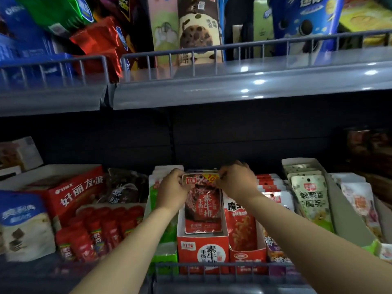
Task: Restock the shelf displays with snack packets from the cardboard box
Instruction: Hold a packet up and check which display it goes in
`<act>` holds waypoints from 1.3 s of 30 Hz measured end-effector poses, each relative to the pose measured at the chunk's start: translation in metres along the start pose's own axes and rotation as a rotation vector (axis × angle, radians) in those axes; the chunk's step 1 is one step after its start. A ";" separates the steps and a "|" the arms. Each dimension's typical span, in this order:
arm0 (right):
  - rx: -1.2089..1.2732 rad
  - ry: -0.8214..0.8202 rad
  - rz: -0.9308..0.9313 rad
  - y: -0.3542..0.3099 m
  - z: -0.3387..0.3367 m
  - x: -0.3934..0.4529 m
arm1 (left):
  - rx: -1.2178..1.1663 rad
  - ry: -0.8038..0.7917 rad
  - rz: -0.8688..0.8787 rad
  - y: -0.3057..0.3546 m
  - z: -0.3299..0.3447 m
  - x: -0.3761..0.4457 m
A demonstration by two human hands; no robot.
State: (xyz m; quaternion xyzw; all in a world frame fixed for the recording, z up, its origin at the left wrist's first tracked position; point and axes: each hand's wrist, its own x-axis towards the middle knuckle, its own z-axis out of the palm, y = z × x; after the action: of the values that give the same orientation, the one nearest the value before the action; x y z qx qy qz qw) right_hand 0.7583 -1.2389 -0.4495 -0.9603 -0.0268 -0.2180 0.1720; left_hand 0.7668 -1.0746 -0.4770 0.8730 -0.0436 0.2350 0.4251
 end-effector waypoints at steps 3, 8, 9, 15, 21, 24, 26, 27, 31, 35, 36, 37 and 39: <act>-0.041 0.021 0.027 0.000 0.005 0.003 | 0.103 0.027 0.068 -0.006 0.006 0.004; -0.097 0.025 0.051 -0.003 0.008 0.004 | 0.174 0.043 0.094 -0.007 0.010 0.000; -0.093 0.027 0.056 -0.003 0.009 0.004 | 0.163 0.043 0.091 -0.007 0.009 -0.001; 0.041 0.049 0.056 -0.003 0.006 -0.007 | 0.151 0.039 0.037 0.001 0.007 -0.008; 0.204 0.087 0.092 -0.006 -0.016 -0.031 | 0.103 0.049 -0.031 0.022 -0.008 -0.037; 0.301 0.136 0.049 -0.003 -0.023 -0.060 | 0.007 0.072 -0.019 0.033 -0.015 -0.066; 0.374 0.177 0.034 0.002 -0.029 -0.084 | -0.015 0.076 -0.018 0.042 -0.020 -0.088; 0.388 0.175 0.039 0.005 -0.033 -0.098 | -0.023 0.077 -0.007 0.047 -0.022 -0.101; 0.451 0.128 0.045 0.021 -0.041 -0.156 | -0.073 0.062 0.026 0.059 -0.022 -0.156; 0.498 0.056 0.033 0.044 -0.038 -0.213 | -0.105 0.009 0.014 0.060 -0.008 -0.214; 0.494 0.037 0.034 0.050 -0.035 -0.226 | -0.117 -0.007 0.015 0.057 -0.003 -0.228; 0.494 0.017 0.045 0.056 -0.032 -0.240 | -0.125 -0.031 0.001 0.055 0.002 -0.241; 0.512 -0.018 0.079 0.067 -0.026 -0.266 | -0.118 -0.083 -0.041 0.048 0.011 -0.263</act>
State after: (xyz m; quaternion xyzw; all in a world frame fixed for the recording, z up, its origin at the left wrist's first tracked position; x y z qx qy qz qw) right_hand 0.5158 -1.3042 -0.5629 -0.8878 -0.0453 -0.1886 0.4173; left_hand 0.5243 -1.1457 -0.5660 0.8560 -0.0570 0.1870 0.4786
